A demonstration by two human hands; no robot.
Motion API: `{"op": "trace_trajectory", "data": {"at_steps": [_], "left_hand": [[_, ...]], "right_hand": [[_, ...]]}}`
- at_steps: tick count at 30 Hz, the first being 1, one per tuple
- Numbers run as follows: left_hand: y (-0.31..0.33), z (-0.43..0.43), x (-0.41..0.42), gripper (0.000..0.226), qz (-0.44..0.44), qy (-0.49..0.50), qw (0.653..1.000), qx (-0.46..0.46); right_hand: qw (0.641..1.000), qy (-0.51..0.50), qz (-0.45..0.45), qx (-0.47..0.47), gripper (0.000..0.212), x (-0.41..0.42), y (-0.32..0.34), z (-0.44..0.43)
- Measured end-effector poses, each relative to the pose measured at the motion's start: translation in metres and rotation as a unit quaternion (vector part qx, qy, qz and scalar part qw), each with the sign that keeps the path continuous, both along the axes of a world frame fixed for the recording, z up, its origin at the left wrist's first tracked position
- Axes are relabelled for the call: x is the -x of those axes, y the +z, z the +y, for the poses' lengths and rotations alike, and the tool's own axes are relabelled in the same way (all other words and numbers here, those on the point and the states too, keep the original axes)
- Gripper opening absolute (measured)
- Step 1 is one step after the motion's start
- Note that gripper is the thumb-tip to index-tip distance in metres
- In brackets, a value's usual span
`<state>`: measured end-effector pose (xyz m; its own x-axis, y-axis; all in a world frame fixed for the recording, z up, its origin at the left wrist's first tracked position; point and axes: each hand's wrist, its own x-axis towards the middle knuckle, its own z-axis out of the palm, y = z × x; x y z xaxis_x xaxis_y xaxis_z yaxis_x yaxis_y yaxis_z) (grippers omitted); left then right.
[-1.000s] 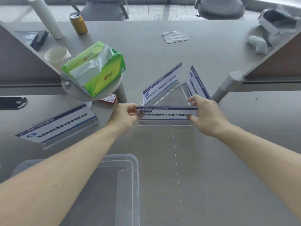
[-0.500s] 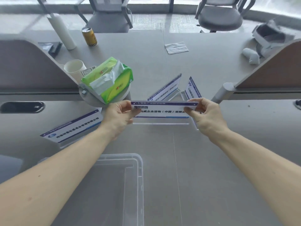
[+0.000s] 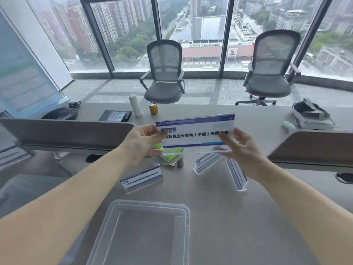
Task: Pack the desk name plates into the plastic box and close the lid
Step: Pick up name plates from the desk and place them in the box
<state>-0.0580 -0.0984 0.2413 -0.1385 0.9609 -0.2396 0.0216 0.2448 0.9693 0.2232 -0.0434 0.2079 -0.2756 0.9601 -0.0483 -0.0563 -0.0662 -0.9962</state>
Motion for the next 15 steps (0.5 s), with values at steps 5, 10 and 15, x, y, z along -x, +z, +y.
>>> {"op": "trace_trajectory", "data": {"at_steps": [5, 10, 15], "left_hand": [[0.038, -0.035, 0.042, 0.035, 0.031, 0.017, 0.999, 0.004], [0.080, -0.067, 0.093, 0.055, 0.253, 0.102, 0.960, -0.065], [0.121, -0.089, 0.141, 0.070, 0.571, -0.016, 0.803, -0.170]], "right_hand": [[0.998, 0.033, 0.049, 0.014, 0.047, 0.046, 0.029, -0.017], [0.994, 0.061, 0.086, 0.013, 0.030, 0.109, 0.042, -0.040], [0.994, 0.090, 0.052, 0.014, 0.058, 0.192, 0.045, -0.067]]}}
